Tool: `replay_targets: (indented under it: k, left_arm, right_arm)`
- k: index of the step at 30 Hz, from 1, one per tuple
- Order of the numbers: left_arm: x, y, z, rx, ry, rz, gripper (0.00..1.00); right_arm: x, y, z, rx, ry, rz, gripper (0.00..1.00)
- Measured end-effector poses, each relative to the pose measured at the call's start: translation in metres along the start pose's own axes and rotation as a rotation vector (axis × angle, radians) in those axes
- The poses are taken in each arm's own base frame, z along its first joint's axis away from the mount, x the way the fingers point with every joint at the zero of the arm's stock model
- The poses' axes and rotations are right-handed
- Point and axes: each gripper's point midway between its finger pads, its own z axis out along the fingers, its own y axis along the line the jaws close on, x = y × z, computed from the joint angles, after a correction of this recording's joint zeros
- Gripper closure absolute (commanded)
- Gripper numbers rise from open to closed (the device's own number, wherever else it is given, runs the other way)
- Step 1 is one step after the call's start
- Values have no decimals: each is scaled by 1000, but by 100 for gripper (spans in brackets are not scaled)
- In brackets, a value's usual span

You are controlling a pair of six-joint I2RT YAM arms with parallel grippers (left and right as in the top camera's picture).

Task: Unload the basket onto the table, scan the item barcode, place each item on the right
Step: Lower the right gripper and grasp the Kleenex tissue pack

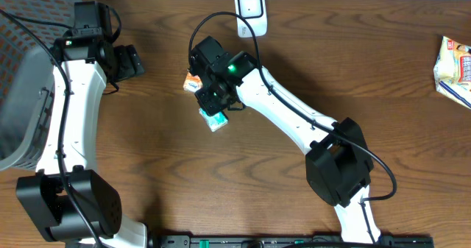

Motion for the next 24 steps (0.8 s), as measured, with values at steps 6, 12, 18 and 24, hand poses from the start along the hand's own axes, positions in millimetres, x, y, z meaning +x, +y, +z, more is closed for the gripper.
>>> replay_targets:
  k: [6,12,18,24]
  left_arm:
    - [0,0,0,0,0,0,2]
    - [0,0,0,0,0,0,3]
    - [0,0,0,0,0,0,2]
    - [0,0,0,0,0,0,3]
  right_arm:
    - [1,-1,0,6,3,-17,71]
    - [1,-1,0,7,3,-25,72]
    - [5,-1,0,10,19,-26,79]
    - [11,4,1,11,39,-37,83]
